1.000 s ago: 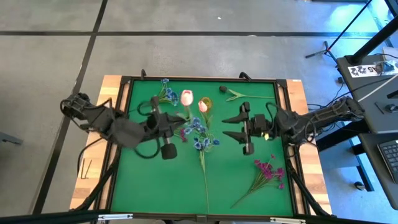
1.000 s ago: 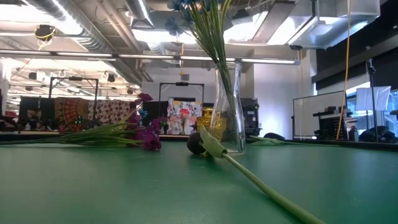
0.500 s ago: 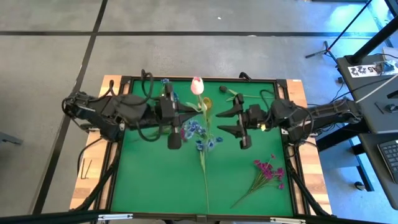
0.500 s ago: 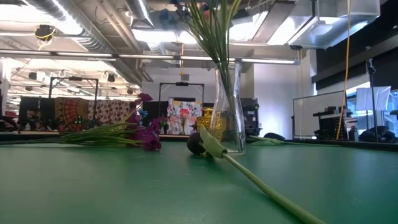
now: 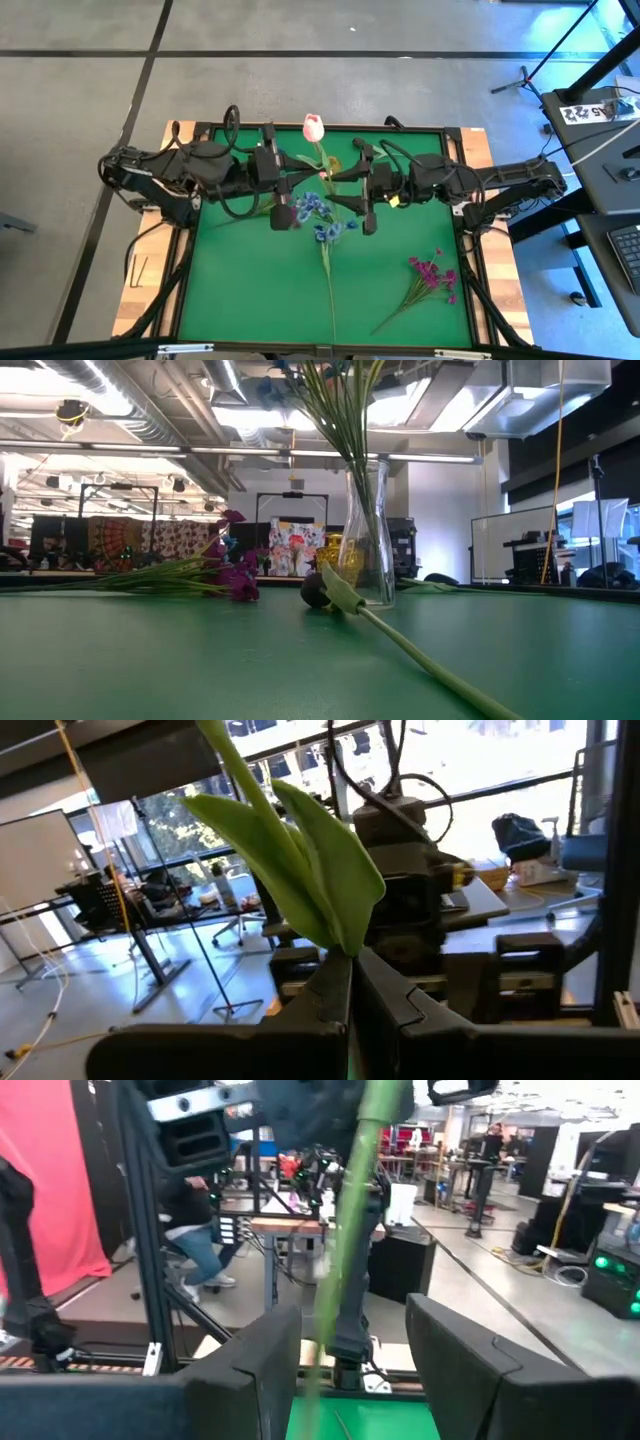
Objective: Sort flowers into vase by color
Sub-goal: Put the pink flower into the transparent vase
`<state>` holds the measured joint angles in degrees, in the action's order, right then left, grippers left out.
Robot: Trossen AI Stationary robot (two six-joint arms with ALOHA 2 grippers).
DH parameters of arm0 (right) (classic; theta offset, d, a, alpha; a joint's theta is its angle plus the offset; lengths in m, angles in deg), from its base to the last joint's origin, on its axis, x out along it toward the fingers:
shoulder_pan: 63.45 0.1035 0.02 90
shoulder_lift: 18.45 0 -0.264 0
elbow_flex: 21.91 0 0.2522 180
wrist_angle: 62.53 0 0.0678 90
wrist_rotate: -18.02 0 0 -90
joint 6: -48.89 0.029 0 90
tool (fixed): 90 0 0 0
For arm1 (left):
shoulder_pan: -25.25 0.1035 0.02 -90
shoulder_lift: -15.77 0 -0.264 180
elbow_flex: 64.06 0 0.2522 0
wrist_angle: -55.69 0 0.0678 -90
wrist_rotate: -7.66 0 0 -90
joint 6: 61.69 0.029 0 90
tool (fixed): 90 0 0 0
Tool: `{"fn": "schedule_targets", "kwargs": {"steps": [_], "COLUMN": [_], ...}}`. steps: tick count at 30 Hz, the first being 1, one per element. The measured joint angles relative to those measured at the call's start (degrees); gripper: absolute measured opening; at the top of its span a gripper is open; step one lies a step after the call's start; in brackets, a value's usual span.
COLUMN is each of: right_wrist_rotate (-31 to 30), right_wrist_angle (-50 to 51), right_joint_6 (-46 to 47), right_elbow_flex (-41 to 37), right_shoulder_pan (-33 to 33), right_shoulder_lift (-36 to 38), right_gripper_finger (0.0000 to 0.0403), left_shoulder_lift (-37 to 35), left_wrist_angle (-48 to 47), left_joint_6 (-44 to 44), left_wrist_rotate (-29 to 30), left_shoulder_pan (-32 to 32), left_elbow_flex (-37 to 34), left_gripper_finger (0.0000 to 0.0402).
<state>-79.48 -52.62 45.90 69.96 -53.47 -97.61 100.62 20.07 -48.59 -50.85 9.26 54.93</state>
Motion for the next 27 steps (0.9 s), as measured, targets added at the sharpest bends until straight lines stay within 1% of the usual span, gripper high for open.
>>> {"fn": "schedule_targets", "kwargs": {"steps": [6,11,13,15,17,23,25,27], "right_wrist_rotate": [-0.3,-0.3,-0.3,0.1,0.6,0.6,0.6,0.6], "right_wrist_angle": [1.0,1.1,1.1,1.1,1.1,2.7,3.0,3.0], "right_joint_6": [0.1,0.7,0.8,0.8,0.8,0.4,-0.2,-0.2], "right_elbow_flex": [0.0,0.0,0.0,0.0,0.0,0.0,0.0,0.0], "right_shoulder_pan": [0.0,0.0,0.0,0.0,0.0,0.0,0.0,0.0], "right_shoulder_lift": [0.3,0.3,0.3,0.3,0.3,0.3,0.3,0.4], "right_gripper_finger": [0.0182,0.0181,0.0174,0.0156,0.0129,0.0023,0.0009,0.0016], "left_shoulder_lift": [-0.2,-0.2,-0.2,-0.2,-0.2,-0.2,-0.2,-0.2], "left_wrist_angle": [-3.3,-3.5,-3.4,-3.4,-3.4,-3.5,-3.5,-3.5], "left_joint_6": [0.1,0.1,0.0,0.1,0.0,0.0,-0.2,-0.5], "left_wrist_rotate": [0.5,0.5,0.5,0.5,0.5,0.5,0.5,0.5], "left_shoulder_pan": [-0.5,-0.5,-0.5,-0.5,-0.5,-0.5,-0.5,-0.5], "left_elbow_flex": [0.0,0.0,0.0,0.0,0.0,0.0,0.0,0.0], "left_gripper_finger": [0.0,0.0,0.0,0.0,0.0,0.0,0.0,0.0]}}
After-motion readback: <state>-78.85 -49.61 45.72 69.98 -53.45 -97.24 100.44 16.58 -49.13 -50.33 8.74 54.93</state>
